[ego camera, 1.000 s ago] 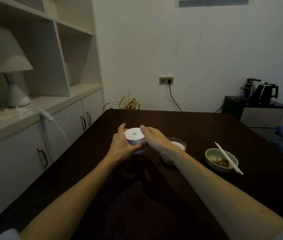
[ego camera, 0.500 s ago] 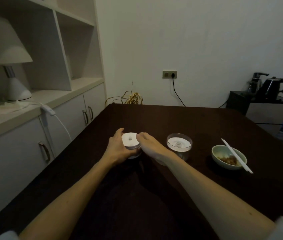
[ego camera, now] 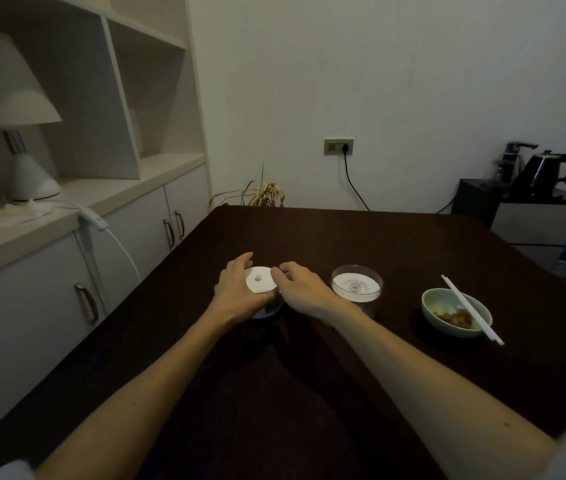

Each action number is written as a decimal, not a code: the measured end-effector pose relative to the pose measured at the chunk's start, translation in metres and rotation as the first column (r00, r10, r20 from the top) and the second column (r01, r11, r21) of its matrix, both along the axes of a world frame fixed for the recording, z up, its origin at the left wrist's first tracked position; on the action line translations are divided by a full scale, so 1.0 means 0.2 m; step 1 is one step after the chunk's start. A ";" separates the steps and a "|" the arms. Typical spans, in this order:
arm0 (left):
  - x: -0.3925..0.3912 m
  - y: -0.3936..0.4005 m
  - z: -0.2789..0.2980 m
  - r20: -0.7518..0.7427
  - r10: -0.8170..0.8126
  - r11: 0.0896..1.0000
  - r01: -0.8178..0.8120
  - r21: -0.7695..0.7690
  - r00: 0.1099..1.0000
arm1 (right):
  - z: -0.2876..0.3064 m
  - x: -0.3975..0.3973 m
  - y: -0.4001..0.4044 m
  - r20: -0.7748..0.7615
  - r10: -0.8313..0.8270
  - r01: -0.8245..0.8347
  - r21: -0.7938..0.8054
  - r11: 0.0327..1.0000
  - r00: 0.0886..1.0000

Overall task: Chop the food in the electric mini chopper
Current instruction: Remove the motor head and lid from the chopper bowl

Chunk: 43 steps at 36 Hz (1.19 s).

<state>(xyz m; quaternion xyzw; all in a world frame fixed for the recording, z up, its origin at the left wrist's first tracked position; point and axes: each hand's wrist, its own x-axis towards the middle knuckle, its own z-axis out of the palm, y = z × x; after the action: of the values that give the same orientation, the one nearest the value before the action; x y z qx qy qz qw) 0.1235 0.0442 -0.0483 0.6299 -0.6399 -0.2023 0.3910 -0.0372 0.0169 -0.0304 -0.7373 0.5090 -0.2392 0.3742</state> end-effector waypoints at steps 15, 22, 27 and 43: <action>-0.32 -0.01 0.12 0.039 -0.142 0.950 0.147 -0.275 0.989 | 0.16 -0.30 0.00 0.151 -0.204 0.232 -0.196 0.953 0.967; -0.47 -0.06 0.07 -0.022 -0.269 0.962 0.267 -0.058 0.963 | 0.17 -0.44 -0.01 0.029 -0.239 0.238 -0.266 0.934 0.971; -0.56 -0.09 0.04 -0.039 -0.294 0.952 0.296 0.083 0.955 | 0.15 -0.51 0.00 -0.134 -0.301 0.244 -0.331 0.912 0.944; -0.67 -0.14 0.03 0.079 -0.262 0.958 0.249 0.143 0.962 | 0.14 -0.55 -0.04 -0.414 -0.304 0.206 -0.265 0.942 0.858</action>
<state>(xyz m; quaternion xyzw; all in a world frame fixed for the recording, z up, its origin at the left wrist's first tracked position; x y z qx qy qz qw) -0.0104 0.0154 -0.0432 0.5754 -0.7193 -0.2623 0.2875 -0.1479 0.0092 -0.0024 -0.7337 0.6465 -0.1629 0.1309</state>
